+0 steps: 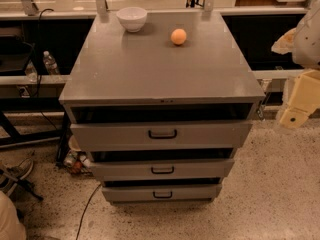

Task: Open middle drawer

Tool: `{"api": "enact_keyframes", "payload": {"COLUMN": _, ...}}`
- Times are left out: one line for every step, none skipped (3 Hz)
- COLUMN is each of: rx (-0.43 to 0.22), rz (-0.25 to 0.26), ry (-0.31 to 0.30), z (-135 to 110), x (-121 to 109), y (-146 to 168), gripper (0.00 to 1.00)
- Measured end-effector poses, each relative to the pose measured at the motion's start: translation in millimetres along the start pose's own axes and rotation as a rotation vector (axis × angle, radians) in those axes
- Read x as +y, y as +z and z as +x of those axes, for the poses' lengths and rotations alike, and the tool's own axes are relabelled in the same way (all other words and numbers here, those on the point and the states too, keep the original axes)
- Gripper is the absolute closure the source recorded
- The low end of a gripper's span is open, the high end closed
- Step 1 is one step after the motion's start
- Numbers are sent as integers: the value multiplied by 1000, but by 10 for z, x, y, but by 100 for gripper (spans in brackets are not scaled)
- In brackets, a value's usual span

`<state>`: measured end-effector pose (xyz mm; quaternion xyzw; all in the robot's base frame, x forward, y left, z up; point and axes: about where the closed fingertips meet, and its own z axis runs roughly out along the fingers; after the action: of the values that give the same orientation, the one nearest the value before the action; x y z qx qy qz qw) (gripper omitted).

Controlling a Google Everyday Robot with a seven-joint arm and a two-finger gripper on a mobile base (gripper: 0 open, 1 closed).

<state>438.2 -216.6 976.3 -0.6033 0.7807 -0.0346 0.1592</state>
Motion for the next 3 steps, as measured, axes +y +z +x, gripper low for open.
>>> {"api": "enact_keyframes", "payload": {"rx": 0, "rz": 0, "ry": 0, "z": 0, "x": 0, "y": 0, "gripper": 0}}
{"api": "enact_keyframes", "payload": {"rx": -21, "rz": 0, "ry": 4, "z": 89, "x": 88, "y": 77, "gripper": 0}}
{"api": "enact_keyframes", "payload": {"rx": -97, "rz": -63, "ry": -24, "z": 319, "x": 407, "y": 468, "gripper": 0}}
